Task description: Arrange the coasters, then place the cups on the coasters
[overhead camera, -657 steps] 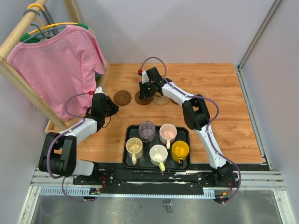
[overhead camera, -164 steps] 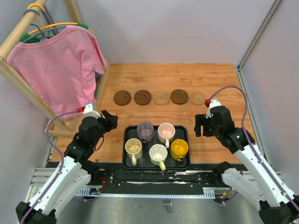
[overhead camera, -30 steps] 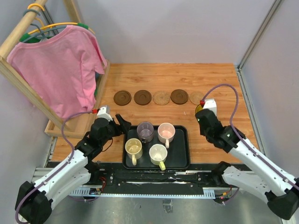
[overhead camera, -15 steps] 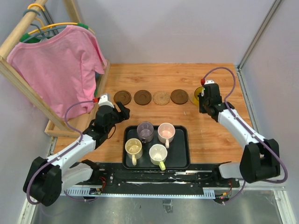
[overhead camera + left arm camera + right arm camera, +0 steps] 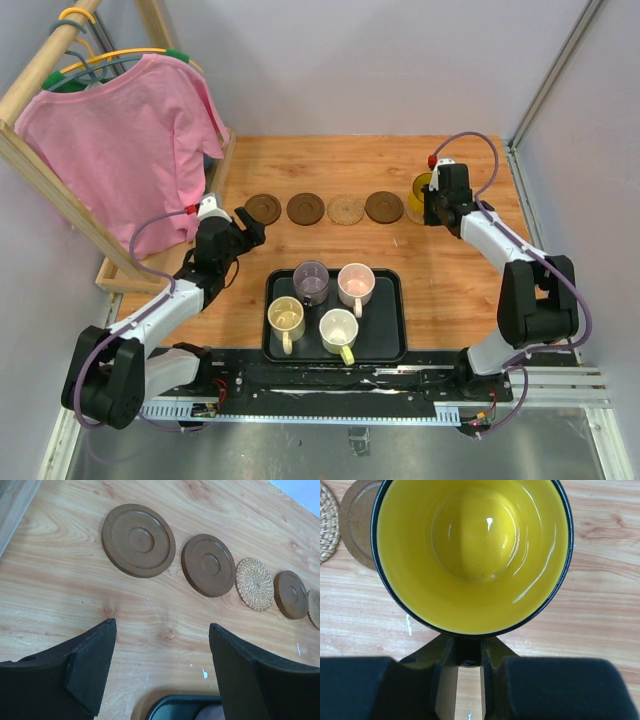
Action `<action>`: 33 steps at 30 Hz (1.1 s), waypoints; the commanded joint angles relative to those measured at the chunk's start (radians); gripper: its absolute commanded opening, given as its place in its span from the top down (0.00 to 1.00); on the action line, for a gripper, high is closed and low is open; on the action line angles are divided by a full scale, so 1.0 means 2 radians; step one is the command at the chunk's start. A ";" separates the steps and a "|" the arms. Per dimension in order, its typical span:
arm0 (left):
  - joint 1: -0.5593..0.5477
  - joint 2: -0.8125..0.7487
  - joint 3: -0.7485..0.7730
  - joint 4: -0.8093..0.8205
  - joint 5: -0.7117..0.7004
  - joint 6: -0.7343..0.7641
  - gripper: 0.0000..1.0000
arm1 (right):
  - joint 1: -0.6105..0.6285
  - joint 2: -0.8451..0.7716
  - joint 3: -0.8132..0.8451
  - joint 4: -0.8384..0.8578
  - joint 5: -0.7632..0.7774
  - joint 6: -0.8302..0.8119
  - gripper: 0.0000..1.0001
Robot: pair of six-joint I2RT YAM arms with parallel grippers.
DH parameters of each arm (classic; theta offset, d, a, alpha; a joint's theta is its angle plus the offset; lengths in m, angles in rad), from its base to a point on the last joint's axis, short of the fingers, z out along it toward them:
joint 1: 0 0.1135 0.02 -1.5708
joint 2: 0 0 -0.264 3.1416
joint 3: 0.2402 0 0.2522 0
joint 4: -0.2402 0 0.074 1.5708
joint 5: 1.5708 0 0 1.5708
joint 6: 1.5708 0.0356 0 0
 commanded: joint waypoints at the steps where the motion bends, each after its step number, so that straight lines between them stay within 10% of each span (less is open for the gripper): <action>1: 0.005 0.004 0.010 0.020 0.007 0.004 0.22 | -0.016 0.011 0.042 0.035 -0.009 -0.013 0.99; 33: 0.006 0.019 0.005 0.021 0.024 -0.001 0.22 | -0.026 0.095 0.133 -0.081 -0.005 -0.011 0.99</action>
